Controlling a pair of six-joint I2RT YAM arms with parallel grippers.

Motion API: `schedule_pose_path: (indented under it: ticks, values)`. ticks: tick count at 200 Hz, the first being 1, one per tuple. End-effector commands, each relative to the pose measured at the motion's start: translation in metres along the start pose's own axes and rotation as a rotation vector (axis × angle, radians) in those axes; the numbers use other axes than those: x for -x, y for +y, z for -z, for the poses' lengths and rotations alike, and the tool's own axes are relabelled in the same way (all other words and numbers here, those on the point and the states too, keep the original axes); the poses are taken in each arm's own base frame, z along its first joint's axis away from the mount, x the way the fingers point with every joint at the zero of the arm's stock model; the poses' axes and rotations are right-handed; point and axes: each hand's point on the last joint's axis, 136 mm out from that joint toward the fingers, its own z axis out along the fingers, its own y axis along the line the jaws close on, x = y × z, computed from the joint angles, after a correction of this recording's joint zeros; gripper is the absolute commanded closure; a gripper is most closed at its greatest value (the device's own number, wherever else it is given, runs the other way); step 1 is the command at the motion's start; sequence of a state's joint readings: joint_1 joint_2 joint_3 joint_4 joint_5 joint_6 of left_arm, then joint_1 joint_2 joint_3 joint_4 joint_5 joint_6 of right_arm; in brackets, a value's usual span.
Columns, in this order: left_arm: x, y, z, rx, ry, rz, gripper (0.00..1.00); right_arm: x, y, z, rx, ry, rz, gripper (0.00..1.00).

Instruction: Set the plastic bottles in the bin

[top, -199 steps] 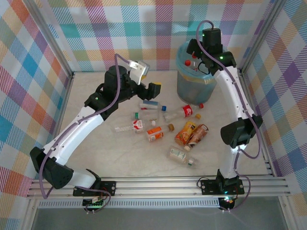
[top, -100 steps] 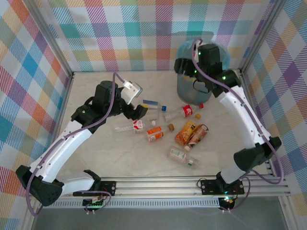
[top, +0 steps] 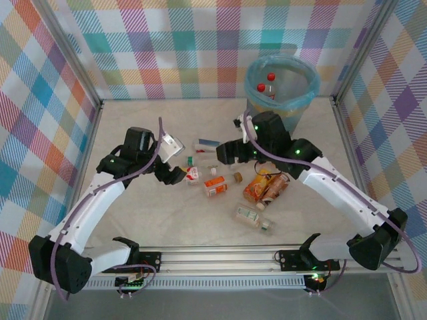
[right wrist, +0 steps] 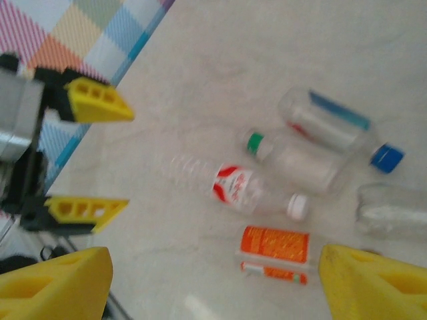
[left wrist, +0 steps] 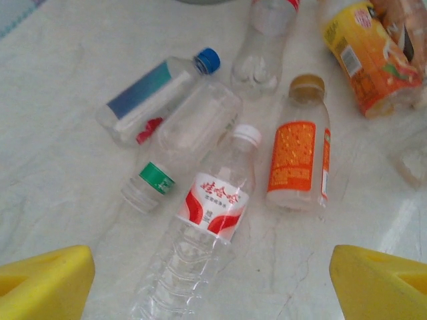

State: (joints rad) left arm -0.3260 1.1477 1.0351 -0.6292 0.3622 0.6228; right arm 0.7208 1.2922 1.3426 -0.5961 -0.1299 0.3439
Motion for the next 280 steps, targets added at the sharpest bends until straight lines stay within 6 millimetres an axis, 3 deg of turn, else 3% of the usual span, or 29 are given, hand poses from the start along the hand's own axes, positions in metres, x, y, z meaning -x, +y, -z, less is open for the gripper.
schedule_pose_path:
  ticks: [1,27,59,120,191,280]
  values:
    - [-0.015,-0.009,-0.013,-0.096,0.011,-0.078,0.08,-0.006,0.020,0.008,0.087,-0.009,-0.004,0.19]
    - [-0.038,0.007,-0.031,-0.088,0.065,-0.072,0.08,-0.018,0.024,0.005,0.097,0.029,-0.002,0.20]
    - [-0.065,0.022,-0.048,-0.106,0.122,-0.046,0.08,-0.017,0.029,0.004,0.114,0.028,0.019,0.19]
    - [-0.099,0.029,-0.082,-0.170,0.247,-0.037,0.07,-0.014,0.032,-0.004,0.124,0.036,0.030,0.19]
    - [-0.127,0.031,-0.102,-0.214,0.366,-0.040,0.12,-0.013,0.031,-0.004,0.111,0.031,0.035,0.18]
    - [-0.135,0.017,-0.101,-0.281,0.436,-0.097,0.35,-0.011,0.028,0.000,0.088,0.026,0.039,0.18]
